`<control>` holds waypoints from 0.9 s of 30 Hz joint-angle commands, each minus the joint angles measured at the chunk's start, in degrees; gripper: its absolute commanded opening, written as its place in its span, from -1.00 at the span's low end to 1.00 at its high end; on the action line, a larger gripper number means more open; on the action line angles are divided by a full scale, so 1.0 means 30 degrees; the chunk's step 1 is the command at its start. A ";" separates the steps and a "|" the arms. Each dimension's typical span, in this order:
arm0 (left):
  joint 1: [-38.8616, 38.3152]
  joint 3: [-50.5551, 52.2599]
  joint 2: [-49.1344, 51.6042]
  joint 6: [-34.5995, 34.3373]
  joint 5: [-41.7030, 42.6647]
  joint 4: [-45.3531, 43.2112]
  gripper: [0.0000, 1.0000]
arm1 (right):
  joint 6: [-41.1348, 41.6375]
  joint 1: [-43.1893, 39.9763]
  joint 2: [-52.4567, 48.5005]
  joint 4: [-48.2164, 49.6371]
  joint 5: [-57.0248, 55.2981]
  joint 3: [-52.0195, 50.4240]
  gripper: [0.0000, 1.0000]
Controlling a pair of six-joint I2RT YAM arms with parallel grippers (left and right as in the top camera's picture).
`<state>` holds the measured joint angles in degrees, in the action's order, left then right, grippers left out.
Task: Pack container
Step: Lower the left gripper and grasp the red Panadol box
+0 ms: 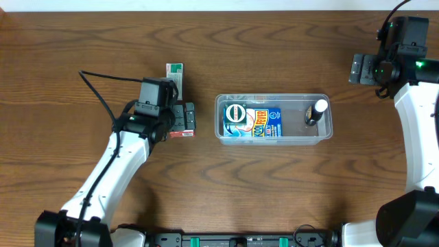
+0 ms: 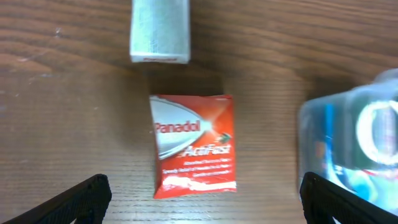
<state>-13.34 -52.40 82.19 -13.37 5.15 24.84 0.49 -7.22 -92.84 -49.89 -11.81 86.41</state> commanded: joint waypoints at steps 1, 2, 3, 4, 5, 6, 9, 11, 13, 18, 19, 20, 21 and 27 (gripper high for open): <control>0.0007 0.0233 0.1013 -0.1603 -0.1552 -0.0058 0.96 | 0.0335 -0.0117 0.0197 -0.0022 -0.0058 0.0015 0.99; 0.0007 0.0233 0.1260 -0.1807 -0.1596 -0.0124 0.96 | 0.0328 -0.0117 0.0197 -0.0015 -0.0058 0.0015 0.99; 0.0007 0.0233 0.1588 -0.1814 -0.1588 -0.0328 0.96 | 0.0328 -0.0117 0.0197 -0.0015 -0.0058 0.0015 0.99; 0.0000 0.0233 0.1851 -0.1814 -0.1581 -0.0510 0.96 | 0.0335 -0.0117 0.0197 -0.0015 -0.0058 0.0015 0.99; -0.0015 0.0233 0.2142 -0.1814 -0.1581 -0.0772 0.96 | 0.0328 -0.0117 0.0197 -0.0022 -0.0058 0.0015 0.99; -0.0044 0.0233 0.2382 -0.1814 -0.1574 -0.1005 0.96 | 0.0335 -0.0117 0.0197 -0.0015 -0.0058 0.0015 0.99; -0.0262 0.0233 0.2980 -0.1785 -0.1581 -0.1676 0.96 | 0.0328 -0.0109 0.0197 -0.0015 -0.0066 0.0015 0.99; -0.0503 0.0233 0.3271 -0.1698 -0.1581 -0.1996 0.96 | 0.0335 -0.0109 0.0197 -0.0022 -0.0058 0.0015 0.99; -0.0823 0.0233 0.3483 -0.1413 -0.1603 -0.2127 0.96 | 0.0335 -0.0109 0.0197 -0.0022 -0.0058 0.0015 0.98; -0.1581 0.0233 0.4029 -0.1348 -0.3271 -0.2186 0.96 | 0.0328 -0.0109 0.0197 -0.0015 -0.0058 0.0015 0.99; -0.1690 0.0233 0.4124 -0.1326 -0.3563 -0.2178 0.96 | 0.0335 -0.0109 0.0197 -0.0015 -0.0058 0.0015 0.99; -0.1807 0.0233 0.4240 -0.1195 -0.3679 -0.2193 0.96 | 0.0328 -0.0109 0.0197 -0.0022 -0.0058 0.0015 0.99; -0.1902 0.0233 0.4357 -0.1137 -0.3752 -0.2200 0.96 | 0.0335 -0.0109 0.0197 -0.0015 -0.0066 0.0015 0.99; -0.1902 0.0233 0.5224 -0.1144 -0.4503 -0.2441 0.96 | 0.0335 -0.0109 0.0197 -0.0015 -0.0058 0.0015 0.99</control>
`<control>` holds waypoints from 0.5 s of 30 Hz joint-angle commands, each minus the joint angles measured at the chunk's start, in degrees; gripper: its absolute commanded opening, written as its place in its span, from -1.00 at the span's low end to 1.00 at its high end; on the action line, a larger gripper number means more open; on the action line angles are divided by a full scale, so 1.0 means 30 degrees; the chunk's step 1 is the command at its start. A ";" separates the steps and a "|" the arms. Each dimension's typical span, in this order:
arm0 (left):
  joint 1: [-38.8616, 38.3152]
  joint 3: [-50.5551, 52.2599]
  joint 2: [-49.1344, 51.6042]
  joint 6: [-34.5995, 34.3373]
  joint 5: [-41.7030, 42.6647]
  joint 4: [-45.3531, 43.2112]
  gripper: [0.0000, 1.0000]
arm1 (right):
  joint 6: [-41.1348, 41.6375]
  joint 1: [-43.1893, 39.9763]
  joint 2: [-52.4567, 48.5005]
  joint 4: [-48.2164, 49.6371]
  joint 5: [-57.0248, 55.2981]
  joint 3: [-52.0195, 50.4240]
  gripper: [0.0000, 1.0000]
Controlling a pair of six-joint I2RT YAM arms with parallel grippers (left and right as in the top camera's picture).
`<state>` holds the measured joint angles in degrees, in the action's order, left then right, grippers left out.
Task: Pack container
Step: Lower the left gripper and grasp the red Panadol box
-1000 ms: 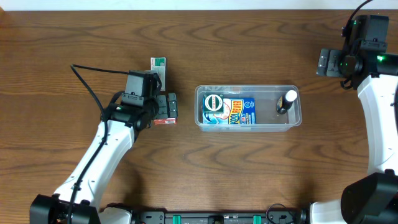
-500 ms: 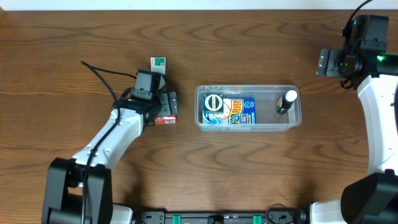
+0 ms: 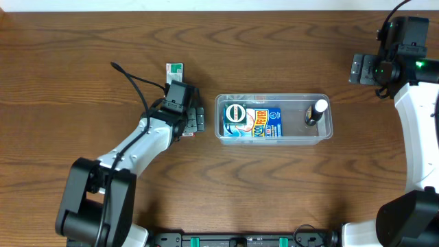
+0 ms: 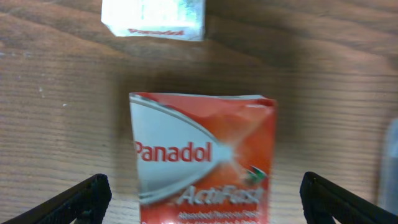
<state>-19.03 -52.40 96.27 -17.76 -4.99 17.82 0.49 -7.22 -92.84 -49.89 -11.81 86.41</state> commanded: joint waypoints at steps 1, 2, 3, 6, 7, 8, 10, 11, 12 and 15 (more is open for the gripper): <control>-0.0007 0.0233 0.0692 0.0321 -0.1158 -0.0226 0.96 | 0.0328 -0.0109 0.0197 -0.0015 -0.0058 0.0015 0.97; -0.0007 0.0233 0.0933 0.0321 -0.1144 -0.0386 0.96 | 0.0335 -0.0109 0.0197 -0.0022 -0.0058 0.0015 0.99; -0.0015 0.0233 0.1093 0.0321 -0.1137 -0.0525 0.96 | 0.0335 -0.0109 0.0197 -0.0015 -0.0058 0.0015 0.99; -0.0015 0.0233 0.1239 0.0321 -0.1129 -0.0627 0.96 | 0.0328 -0.0109 0.0197 -0.0015 -0.0058 0.0015 0.98; -0.0007 0.0233 0.1231 0.0321 -0.1129 -0.0634 0.96 | 0.0335 -0.0109 0.0197 -0.0015 -0.0066 0.0015 0.98; -0.0007 0.0233 0.1231 0.0321 -0.1129 -0.0641 0.96 | 0.0335 -0.0109 0.0197 -0.0015 -0.0058 0.0015 0.99; -0.0015 0.0233 0.1239 0.0321 -0.1129 -0.0634 0.98 | 0.0335 -0.0109 0.0197 -0.0015 -0.0058 0.0015 0.98; -0.0007 0.0233 0.1239 0.0321 -0.1129 -0.0634 0.94 | 0.0335 -0.0109 0.0197 -0.0022 -0.0058 0.0015 0.98; -0.0007 0.0233 0.1239 0.0321 -0.1129 -0.0634 0.89 | 0.0335 -0.0109 0.0197 -0.0022 -0.0058 0.0015 0.99; -0.0007 0.0233 0.1239 0.0321 -0.1129 -0.0634 0.64 | 0.0335 -0.0109 0.0197 -0.0022 -0.0058 0.0015 0.99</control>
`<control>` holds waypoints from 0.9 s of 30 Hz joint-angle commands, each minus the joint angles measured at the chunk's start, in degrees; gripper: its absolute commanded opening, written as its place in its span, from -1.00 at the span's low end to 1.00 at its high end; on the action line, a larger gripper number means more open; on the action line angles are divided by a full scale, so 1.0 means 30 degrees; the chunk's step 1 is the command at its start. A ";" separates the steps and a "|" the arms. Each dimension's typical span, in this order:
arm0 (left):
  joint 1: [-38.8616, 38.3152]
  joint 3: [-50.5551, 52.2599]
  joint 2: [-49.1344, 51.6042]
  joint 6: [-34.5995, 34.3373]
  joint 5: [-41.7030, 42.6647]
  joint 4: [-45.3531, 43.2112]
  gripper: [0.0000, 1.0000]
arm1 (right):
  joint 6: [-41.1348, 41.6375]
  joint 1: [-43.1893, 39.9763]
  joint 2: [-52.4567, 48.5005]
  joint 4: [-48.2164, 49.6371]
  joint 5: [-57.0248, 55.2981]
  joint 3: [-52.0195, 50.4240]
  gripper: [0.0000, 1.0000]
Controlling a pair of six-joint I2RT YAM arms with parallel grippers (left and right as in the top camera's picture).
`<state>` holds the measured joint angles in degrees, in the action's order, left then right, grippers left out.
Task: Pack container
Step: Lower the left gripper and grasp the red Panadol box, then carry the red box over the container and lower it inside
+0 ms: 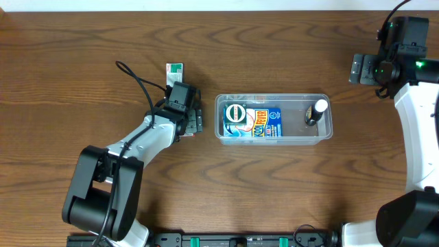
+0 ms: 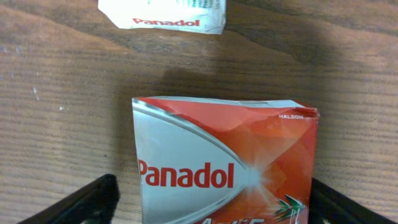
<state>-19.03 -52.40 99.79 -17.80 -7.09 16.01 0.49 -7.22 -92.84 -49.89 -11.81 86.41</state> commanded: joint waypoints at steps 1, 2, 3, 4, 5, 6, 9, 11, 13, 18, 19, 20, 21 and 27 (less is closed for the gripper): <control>-0.0007 0.0233 0.0066 0.0335 -0.0430 -0.0029 0.55 | 0.0328 -0.0109 0.0197 -0.0022 -0.0058 0.0015 0.98; -0.0015 0.0233 0.0066 0.0335 -0.0430 -0.0029 0.49 | 0.0335 -0.0109 0.0197 -0.0015 -0.0066 0.0015 0.98; -0.0015 0.0233 0.0066 0.0335 -0.0430 -0.0029 0.47 | 0.0335 -0.0109 0.0197 -0.0022 -0.0066 0.0015 0.99; -0.0015 0.0233 0.0066 0.0335 -0.0430 -0.0022 0.47 | 0.0335 -0.0109 0.0197 -0.0022 -0.0058 0.0015 0.99; -0.0015 0.0233 0.0058 0.0335 -0.0430 -0.0022 0.48 | 0.0335 -0.0109 0.0197 -0.0015 -0.0066 0.0015 0.99; -0.0015 0.0233 0.0058 0.0335 -0.0430 -0.0022 0.47 | 0.0335 -0.0109 0.0197 -0.0022 -0.0058 0.0015 0.98; -0.0007 0.0175 -0.0073 0.0342 -0.0444 0.0102 0.43 | 0.0335 -0.0109 0.0197 -0.0015 -0.0058 0.0015 0.98; -0.0015 -0.0051 -0.0379 0.0342 -0.0444 0.0663 0.36 | 0.0335 -0.0109 0.0197 -0.0015 -0.0058 0.0015 0.98; -0.0007 -0.0350 -0.0889 0.0342 -0.0459 0.1392 0.33 | 0.0335 -0.0109 0.0197 -0.0015 -0.0066 0.0015 0.98; -0.0015 -0.0583 -0.2718 0.0328 -0.0525 0.2652 0.30 | 0.0335 -0.0109 0.0197 -0.0015 -0.0058 0.0015 0.98; -0.0015 -0.0583 -0.3096 0.0328 -0.0525 0.2849 0.30 | 0.0335 -0.0109 0.0197 -0.0022 -0.0058 0.0015 0.98; -0.0015 -0.0583 -0.3497 0.0328 -0.0525 0.3038 0.30 | 0.0335 -0.0109 0.0197 -0.0015 -0.0058 0.0015 0.98; -0.0015 -0.0605 -0.4051 0.0321 -0.0517 0.3279 0.30 | 0.0335 -0.0109 0.0197 -0.0022 -0.0066 0.0015 0.98; -0.0022 -0.2404 -0.6331 -0.0372 -0.0495 0.6317 0.30 | 0.0335 -0.0109 0.0197 -0.0015 -0.0058 0.0015 0.98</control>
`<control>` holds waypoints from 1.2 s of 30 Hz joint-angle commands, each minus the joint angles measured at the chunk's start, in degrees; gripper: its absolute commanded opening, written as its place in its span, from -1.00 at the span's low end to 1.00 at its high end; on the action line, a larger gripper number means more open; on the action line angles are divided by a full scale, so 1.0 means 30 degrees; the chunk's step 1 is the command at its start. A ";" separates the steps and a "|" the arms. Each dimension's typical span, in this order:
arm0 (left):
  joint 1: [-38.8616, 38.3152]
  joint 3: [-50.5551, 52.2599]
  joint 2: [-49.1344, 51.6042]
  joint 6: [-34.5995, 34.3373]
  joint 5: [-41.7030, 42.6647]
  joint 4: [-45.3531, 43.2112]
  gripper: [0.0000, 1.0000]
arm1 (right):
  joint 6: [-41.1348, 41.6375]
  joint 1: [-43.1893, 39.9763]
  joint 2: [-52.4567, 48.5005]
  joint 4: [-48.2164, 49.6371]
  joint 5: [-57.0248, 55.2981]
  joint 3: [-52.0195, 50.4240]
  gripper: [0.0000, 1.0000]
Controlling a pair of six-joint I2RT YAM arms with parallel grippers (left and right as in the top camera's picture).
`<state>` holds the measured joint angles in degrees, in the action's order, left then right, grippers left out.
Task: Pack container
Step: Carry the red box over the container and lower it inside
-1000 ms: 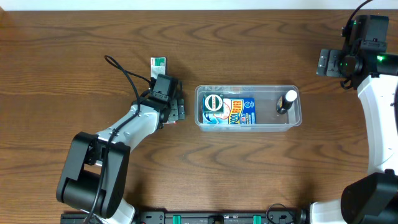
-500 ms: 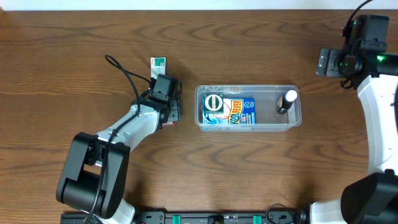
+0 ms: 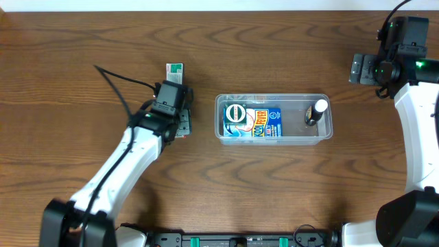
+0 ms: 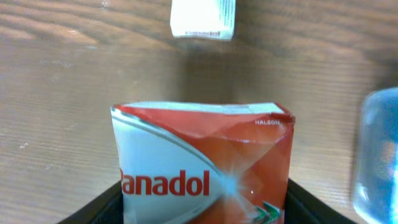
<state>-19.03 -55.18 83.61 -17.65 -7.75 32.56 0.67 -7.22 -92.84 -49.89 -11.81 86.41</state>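
Observation:
The red and white Panadol box [image 4: 199, 168] fills the left wrist view, and my left gripper [image 4: 202, 208] is shut on it, one black finger against each side. It hangs a little above the wood; from overhead only a sliver of the box shows under that gripper [image 3: 182, 122]. The clear plastic container [image 3: 274, 97] stands at the table's middle, just right of the held box, its blurred corner [image 4: 379, 155] also showing. Inside lie a round green tin [image 3: 235, 113], a blue Cool Fever packet [image 3: 265, 122] and a small bottle [image 3: 317, 110]. My right gripper [image 3: 359, 68] hangs far right.
A small white and green Panadol box [image 3: 174, 71] lies on the wood just beyond the left gripper, and it shows again as that white box [image 4: 202, 18] at the top of the wrist view. Bare wooden table surrounds the container on every side.
The left fingers, then spread wide beside the red box on the table, now press its two sides. The box sits higher above the wood, and the white box beyond looks smaller.
My open left gripper first stood well above the red box, beside the container. It was then lower over the box, then lower again with its fingers on either side. Now it is shut on the box and raised. The right arm has stayed still.

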 commanded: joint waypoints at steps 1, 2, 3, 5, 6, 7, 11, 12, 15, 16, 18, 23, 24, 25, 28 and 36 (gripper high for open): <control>-0.0029 -0.2280 -0.1078 -0.0525 -0.0277 0.1778 0.30 | 0.0277 -0.0109 0.0197 -0.0022 -0.0058 0.0015 0.99; -0.0029 -0.3213 -0.1093 -0.0597 -0.0153 0.2783 0.30 | 0.0277 -0.0109 0.0197 -0.0015 -0.0066 0.0015 0.99; -0.0036 -0.4182 -0.1035 -0.0605 0.0117 0.3708 0.30 | 0.0277 -0.0109 0.0197 -0.0015 -0.0058 0.0015 0.98; -0.0182 -0.5712 -0.0889 -0.0648 0.0648 0.4889 0.30 | 0.0277 -0.0109 0.0197 -0.0022 -0.0066 0.0015 0.98; -0.0342 -0.6492 -0.0809 -0.0678 0.0882 0.5326 0.30 | 0.0277 -0.0109 0.0197 -0.0015 -0.0058 0.0015 0.98; -0.0546 -0.7082 -0.0787 -0.0809 0.0947 0.5552 0.29 | 0.0277 -0.0109 0.0197 -0.0015 -0.0058 0.0015 0.98; -0.1945 -0.8670 -0.0758 -0.1734 0.0933 0.5311 0.29 | 0.0277 -0.0109 0.0197 -0.0022 -0.0058 0.0015 0.99; -0.2353 -0.8845 -0.0758 -0.2011 0.0940 0.5042 0.30 | 0.0277 -0.0109 0.0197 -0.0022 -0.0058 0.0015 0.98; -0.3796 -0.8998 -0.0721 -0.2980 0.0940 0.3869 0.30 | 0.0277 -0.0109 0.0197 -0.0022 -0.0066 0.0015 0.99; -0.4371 -0.8998 -0.0634 -0.3286 0.0940 0.3373 0.30 | 0.0277 -0.0109 0.0197 -0.0015 -0.0058 0.0015 0.99; -0.5501 -0.8998 -0.0277 -0.3796 0.0940 0.2361 0.30 | 0.0277 -0.0109 0.0197 -0.0022 -0.0066 0.0015 0.99; -0.8240 -0.8998 0.1690 -0.4393 0.0947 -0.0226 0.30 | 0.0277 -0.0109 0.0197 -0.0015 -0.0058 0.0015 0.98; -0.8714 -0.8998 0.2208 -0.4532 0.0954 -0.0707 0.30 | 0.0277 -0.0109 0.0197 -0.0015 -0.0058 0.0015 0.99; -0.9078 -0.8998 0.2637 -0.4677 0.0969 -0.1071 0.30 | 0.0277 -0.0109 0.0197 -0.0015 -0.0058 0.0015 0.99; -0.9959 -0.8998 0.3854 -0.4728 0.1384 -0.2164 0.30 | 0.0277 -0.0109 0.0197 -0.0022 -0.0058 0.0015 0.98; -1.0987 -0.8998 0.5260 -0.4728 0.1435 -0.3752 0.29 | 0.0270 -0.0109 0.0197 -0.0022 -0.0066 0.0015 0.99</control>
<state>-51.35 -81.32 99.48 -31.35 -3.33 22.46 0.67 -7.22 -92.84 -49.91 -11.79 86.41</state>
